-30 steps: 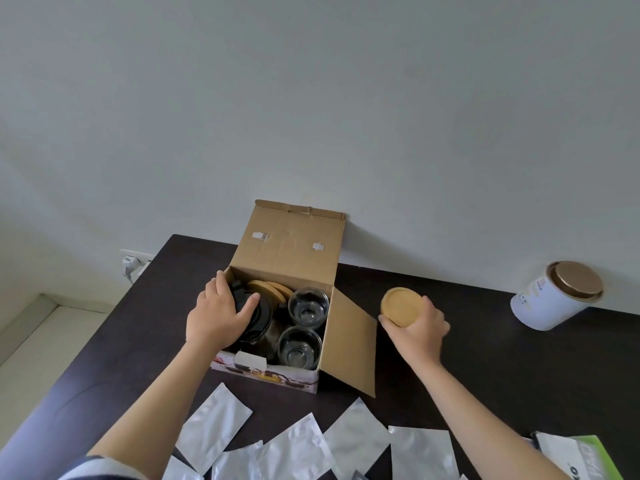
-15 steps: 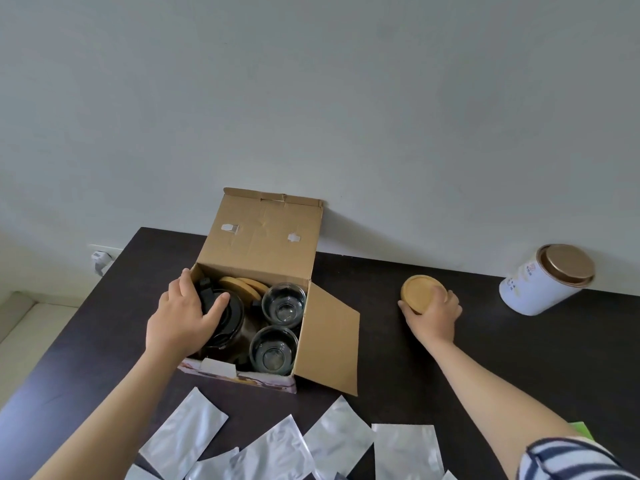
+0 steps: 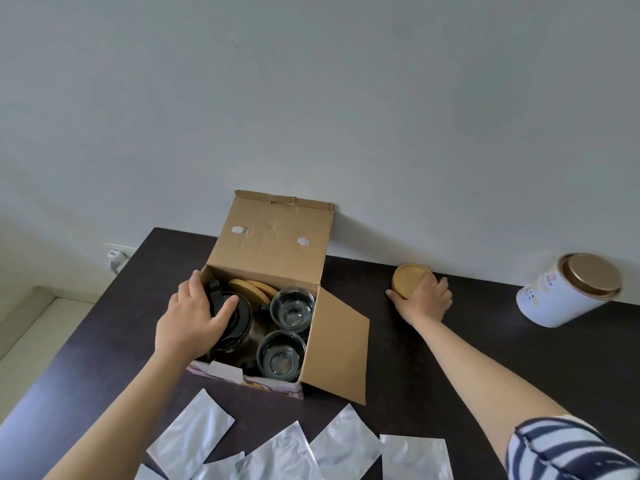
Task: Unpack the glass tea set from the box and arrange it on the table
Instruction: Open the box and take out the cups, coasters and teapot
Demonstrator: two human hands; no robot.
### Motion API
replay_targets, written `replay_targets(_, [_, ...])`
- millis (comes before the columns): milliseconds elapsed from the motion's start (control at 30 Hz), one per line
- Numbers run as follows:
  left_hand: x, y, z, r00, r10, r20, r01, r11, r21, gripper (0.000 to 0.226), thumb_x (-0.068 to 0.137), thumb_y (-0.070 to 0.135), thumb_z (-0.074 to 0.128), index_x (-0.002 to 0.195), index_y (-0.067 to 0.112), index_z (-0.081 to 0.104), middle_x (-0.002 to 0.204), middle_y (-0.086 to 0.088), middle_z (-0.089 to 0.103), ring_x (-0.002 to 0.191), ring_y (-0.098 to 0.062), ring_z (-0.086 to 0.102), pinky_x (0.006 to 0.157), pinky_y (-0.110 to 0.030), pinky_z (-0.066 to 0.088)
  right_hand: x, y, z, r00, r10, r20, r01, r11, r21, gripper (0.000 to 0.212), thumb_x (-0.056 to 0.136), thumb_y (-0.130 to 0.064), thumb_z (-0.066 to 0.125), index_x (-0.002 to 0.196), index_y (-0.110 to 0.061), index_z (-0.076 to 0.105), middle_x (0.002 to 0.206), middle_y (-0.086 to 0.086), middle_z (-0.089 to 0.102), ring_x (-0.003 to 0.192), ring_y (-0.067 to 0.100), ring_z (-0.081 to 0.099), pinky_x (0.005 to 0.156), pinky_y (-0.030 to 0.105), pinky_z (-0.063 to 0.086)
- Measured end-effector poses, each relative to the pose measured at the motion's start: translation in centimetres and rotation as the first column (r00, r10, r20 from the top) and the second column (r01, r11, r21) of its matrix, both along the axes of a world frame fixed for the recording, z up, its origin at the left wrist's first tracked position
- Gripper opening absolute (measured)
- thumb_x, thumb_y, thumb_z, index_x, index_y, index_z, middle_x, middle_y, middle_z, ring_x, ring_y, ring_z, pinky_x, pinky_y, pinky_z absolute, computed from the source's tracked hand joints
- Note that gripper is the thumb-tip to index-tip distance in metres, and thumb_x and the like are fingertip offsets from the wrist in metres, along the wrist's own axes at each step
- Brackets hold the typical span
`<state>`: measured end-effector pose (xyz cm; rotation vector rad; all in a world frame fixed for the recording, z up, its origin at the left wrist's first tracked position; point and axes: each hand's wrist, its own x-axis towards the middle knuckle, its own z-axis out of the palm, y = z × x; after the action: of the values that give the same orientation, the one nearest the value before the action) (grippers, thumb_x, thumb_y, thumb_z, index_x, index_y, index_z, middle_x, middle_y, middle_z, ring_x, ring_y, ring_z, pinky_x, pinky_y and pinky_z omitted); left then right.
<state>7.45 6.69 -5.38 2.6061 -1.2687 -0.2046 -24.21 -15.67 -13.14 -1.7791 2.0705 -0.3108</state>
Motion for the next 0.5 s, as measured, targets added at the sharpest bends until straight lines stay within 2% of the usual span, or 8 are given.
replay_targets(67, [0.0, 0.0, 0.0, 1.000, 0.000, -0.004, 0.000, 1.000, 0.001, 0.087, 0.086, 0.067, 0.038, 0.148, 0.010, 0.016, 0.146, -0.014, 0.035, 0.129, -0.035, 0.041, 0.089, -0.050, 0.047, 0.7, 1.0, 1.2, 1.000, 0.020, 0.002, -0.019, 0.999, -0.030, 0.096, 0.070, -0.057, 0.075, 0.141, -0.012, 0.029, 0.151, 0.021, 0.020, 0.137, 0.040, 0.023, 0.113, 0.053, 0.022])
replay_targets(133, [0.0, 0.0, 0.0, 1.000, -0.004, -0.005, 0.004, 1.000, -0.001, 0.088, 0.086, 0.068, 0.037, 0.148, 0.010, 0.016, 0.146, -0.014, 0.035, 0.129, -0.034, 0.041, 0.089, -0.049, 0.047, 1.9, 2.6, 2.8, 0.983, 0.163, 0.082, -0.148, 0.975, -0.168, 0.082, 0.077, -0.051, 0.071, 0.139, -0.012, 0.034, 0.147, 0.017, 0.030, 0.136, 0.037, 0.027, 0.112, 0.049, 0.024])
replay_targets(233, [-0.1, 0.1, 0.1, 1.000, -0.007, -0.007, 0.007, 1.000, -0.007, 0.088, 0.086, 0.068, 0.037, 0.147, 0.009, 0.016, 0.146, -0.014, 0.036, 0.129, -0.034, 0.041, 0.089, -0.049, 0.047, 4.4, 6.5, 6.2, 0.841, 0.463, 0.279, -0.313, 0.838, -0.448, 0.052, 0.082, -0.035, 0.070, 0.124, -0.011, 0.053, 0.123, 0.007, 0.054, 0.117, 0.025, 0.047, 0.099, 0.039, 0.041])
replay_targets(333, [-0.3, 0.2, 0.4, 1.000, -0.006, -0.012, 0.006, 1.000, -0.008, 0.088, 0.087, 0.067, 0.037, 0.148, 0.008, 0.015, 0.146, -0.015, 0.035, 0.129, -0.034, 0.040, 0.090, -0.048, 0.046, 7.7, 10.1, 9.6, 0.704, 0.623, 0.342, -0.407, 0.748, -0.525, 0.038, 0.081, -0.035, 0.070, 0.112, -0.014, 0.062, 0.099, -0.003, 0.064, 0.099, 0.017, 0.054, 0.081, 0.036, 0.051])
replay_targets(400, [-0.5, 0.3, 0.6, 1.000, -0.004, -0.018, 0.003, 1.000, -0.008, 0.088, 0.087, 0.067, 0.036, 0.148, 0.007, 0.015, 0.146, -0.015, 0.035, 0.130, -0.033, 0.039, 0.091, -0.047, 0.046, 9.8, 11.4, 11.1, 0.676, 0.702, 0.223, -0.549, 0.682, -0.483, 0.042, 0.082, -0.043, 0.066, 0.112, -0.015, 0.061, 0.093, -0.003, 0.066, 0.093, 0.018, 0.055, 0.075, 0.036, 0.050])
replay_targets(433, [-0.5, 0.4, 0.6, 1.000, -0.003, -0.020, 0.003, 1.000, -0.010, 0.088, 0.087, 0.067, 0.036, 0.148, 0.008, 0.014, 0.146, -0.014, 0.034, 0.130, -0.033, 0.039, 0.091, -0.047, 0.046, 10.8, 11.8, 11.7, 0.680, 0.727, 0.092, -0.636, 0.648, -0.420, 0.046, 0.083, -0.050, 0.063, 0.112, -0.015, 0.059, 0.092, -0.001, 0.066, 0.094, 0.022, 0.054, 0.074, 0.036, 0.047])
replay_targets(500, [-0.6, 0.4, 0.7, 1.000, -0.004, -0.025, 0.003, 1.000, -0.012, 0.089, 0.086, 0.068, 0.036, 0.148, 0.008, 0.014, 0.147, -0.014, 0.034, 0.130, -0.033, 0.039, 0.091, -0.046, 0.046, 12.3, 12.4, 12.5, 0.661, 0.728, -0.182, -0.750, 0.631, -0.196, 0.058, 0.082, -0.064, 0.055, 0.111, -0.015, 0.052, 0.097, 0.005, 0.065, 0.101, 0.028, 0.049, 0.077, 0.039, 0.039])
